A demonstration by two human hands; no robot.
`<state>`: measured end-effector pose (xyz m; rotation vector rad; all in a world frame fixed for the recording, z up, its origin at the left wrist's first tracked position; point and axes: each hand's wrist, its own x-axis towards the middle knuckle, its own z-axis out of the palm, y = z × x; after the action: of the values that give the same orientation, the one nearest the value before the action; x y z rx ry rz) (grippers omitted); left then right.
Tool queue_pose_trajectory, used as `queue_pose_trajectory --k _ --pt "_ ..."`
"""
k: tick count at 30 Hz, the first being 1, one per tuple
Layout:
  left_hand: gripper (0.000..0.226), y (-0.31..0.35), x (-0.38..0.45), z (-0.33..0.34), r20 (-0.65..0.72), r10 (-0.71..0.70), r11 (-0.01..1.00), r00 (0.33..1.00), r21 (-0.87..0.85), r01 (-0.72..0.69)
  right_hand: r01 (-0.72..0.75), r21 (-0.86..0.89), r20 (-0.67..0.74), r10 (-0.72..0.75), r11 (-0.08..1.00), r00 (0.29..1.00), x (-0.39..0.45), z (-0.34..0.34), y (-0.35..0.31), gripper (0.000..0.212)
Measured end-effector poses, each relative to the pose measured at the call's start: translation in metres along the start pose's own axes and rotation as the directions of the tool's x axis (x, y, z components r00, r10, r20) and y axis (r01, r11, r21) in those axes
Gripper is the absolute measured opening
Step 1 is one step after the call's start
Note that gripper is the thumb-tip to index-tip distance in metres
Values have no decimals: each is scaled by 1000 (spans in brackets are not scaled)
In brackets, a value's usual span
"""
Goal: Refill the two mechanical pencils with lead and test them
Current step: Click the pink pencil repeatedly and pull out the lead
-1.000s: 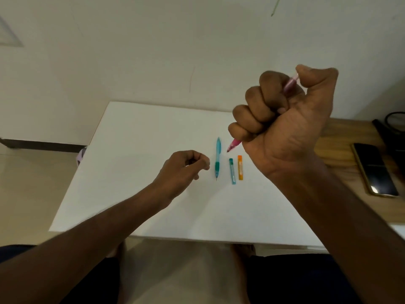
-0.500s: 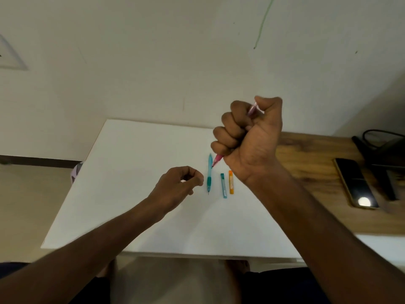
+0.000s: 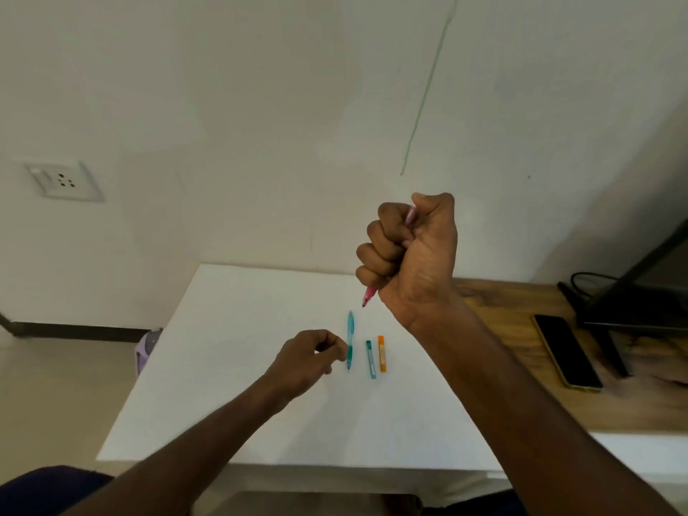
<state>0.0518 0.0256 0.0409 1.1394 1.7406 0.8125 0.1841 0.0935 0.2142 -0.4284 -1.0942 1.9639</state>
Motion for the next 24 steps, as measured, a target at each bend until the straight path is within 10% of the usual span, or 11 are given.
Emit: queue_pose_trajectory --k 16,24 --pt "20 70 -179 -45 -195 155 842 968 -487 -233 119 -68 133 -109 991 985 -84 175 -149 43" --pt "60 162 -229 -76 -75 342 536 937 -803 -260 193 -61 156 -182 979 971 -117 222 -181 48"
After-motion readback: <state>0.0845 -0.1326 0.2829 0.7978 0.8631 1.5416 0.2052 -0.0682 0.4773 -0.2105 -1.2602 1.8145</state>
